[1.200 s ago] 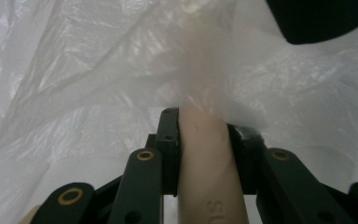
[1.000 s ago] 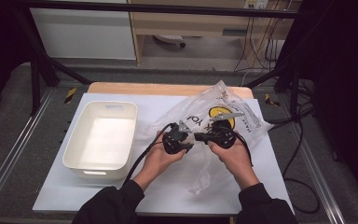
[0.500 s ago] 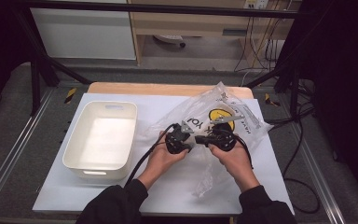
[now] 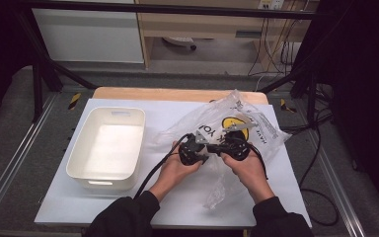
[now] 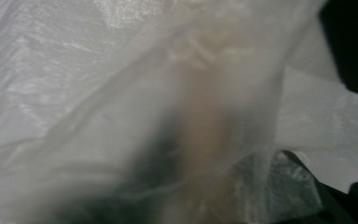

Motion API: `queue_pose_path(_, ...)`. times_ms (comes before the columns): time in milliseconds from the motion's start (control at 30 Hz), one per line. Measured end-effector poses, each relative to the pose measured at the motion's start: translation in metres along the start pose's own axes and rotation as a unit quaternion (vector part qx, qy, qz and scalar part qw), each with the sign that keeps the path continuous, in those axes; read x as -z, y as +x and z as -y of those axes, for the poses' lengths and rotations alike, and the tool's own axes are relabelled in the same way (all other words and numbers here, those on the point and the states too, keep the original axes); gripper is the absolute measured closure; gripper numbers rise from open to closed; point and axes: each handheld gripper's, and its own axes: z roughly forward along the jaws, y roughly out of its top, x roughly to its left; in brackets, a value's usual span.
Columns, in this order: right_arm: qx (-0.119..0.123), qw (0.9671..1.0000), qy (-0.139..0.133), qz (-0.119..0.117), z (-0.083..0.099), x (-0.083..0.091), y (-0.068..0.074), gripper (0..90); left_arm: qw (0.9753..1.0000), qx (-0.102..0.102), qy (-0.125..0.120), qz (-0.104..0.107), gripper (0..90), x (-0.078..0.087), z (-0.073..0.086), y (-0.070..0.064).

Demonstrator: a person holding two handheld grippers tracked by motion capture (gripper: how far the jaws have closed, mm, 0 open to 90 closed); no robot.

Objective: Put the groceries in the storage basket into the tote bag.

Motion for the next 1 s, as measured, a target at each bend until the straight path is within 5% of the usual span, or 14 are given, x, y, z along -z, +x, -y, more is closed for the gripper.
queue_pose_path(1000,-0.001,0.9999,0.008,0.008,0.001,-0.006,-0.002,90.0,0.9997,0.02,-0.013,0.01,68.2,-0.014,0.011,-0.007)
